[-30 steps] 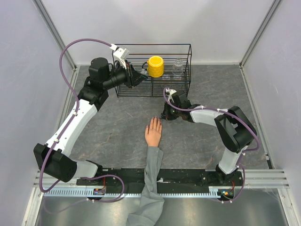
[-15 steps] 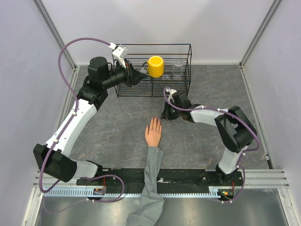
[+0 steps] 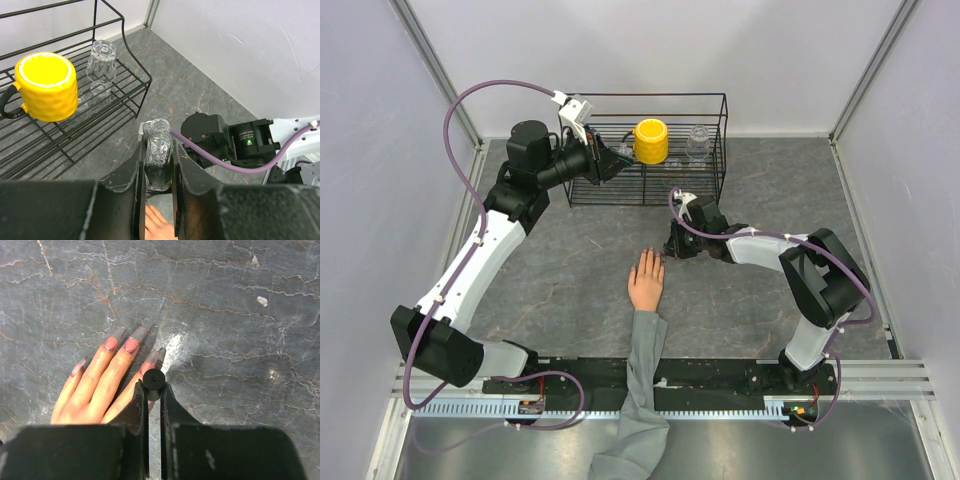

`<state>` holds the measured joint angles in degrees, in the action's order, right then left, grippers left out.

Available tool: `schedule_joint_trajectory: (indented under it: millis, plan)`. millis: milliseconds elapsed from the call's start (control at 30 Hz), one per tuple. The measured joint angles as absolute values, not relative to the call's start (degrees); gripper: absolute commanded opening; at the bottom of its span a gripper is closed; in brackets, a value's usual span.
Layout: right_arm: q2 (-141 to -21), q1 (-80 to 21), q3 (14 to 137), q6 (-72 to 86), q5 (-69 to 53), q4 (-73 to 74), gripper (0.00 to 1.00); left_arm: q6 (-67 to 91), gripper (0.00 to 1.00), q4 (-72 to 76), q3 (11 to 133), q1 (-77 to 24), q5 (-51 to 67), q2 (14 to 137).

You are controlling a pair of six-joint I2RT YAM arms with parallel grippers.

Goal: Paint the nails

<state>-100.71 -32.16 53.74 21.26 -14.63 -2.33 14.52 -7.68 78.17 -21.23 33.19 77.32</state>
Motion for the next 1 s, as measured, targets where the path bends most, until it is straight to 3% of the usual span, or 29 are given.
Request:
schedule_joint_trajectory:
  millis: [1000]
  plan:
    - [-99.8, -32.9, 53.1, 21.3, -15.4, -2.1, 0.0, 14.5, 0.02, -7.7, 78.2, -21.2, 33.2, 77.3]
